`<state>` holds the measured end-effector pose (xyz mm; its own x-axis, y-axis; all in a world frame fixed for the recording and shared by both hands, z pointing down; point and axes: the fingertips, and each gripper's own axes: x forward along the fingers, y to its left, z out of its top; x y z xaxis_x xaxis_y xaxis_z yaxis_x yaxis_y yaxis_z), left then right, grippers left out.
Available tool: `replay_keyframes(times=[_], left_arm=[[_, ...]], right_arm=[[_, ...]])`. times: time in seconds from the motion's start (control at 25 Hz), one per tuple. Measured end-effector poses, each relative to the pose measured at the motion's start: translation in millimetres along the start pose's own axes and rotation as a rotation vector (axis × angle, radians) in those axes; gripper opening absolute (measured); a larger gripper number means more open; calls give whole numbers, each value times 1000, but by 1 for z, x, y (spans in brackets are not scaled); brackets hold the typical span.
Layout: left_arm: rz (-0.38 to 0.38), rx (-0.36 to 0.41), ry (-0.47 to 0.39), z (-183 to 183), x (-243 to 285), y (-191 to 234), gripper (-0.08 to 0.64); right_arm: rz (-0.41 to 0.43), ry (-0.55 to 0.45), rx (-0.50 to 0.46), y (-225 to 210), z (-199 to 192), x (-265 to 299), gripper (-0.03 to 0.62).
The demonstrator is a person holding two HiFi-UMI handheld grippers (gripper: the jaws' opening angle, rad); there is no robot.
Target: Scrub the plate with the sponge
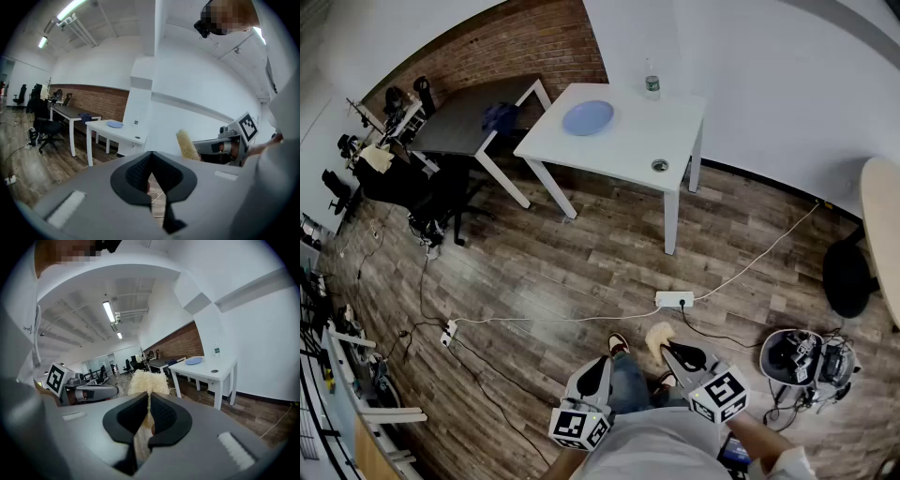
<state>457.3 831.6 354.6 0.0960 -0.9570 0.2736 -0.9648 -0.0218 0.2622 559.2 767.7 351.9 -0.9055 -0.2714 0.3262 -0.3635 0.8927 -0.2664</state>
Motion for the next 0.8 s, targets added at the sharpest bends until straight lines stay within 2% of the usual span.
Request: replay_keyframes(times=[0.16, 0.36, 0.52, 0.68, 0.8], left_arm=[[11, -8, 18, 12, 9, 19, 14], [-7, 27, 66, 26, 38, 42, 12], [-31, 27, 61, 51, 71, 72, 12], [-83, -10, 73, 81, 103, 106, 12], [-151, 31, 80, 106, 120, 132, 12]], right_arm=[[-33, -6, 76, 1, -4, 16, 23], [-51, 5, 92, -11, 12, 44, 23], [-40, 11, 81, -24, 36, 84, 23], [-29, -11, 139, -34, 76, 131, 28], [-23, -40, 133, -38, 111, 172, 28]])
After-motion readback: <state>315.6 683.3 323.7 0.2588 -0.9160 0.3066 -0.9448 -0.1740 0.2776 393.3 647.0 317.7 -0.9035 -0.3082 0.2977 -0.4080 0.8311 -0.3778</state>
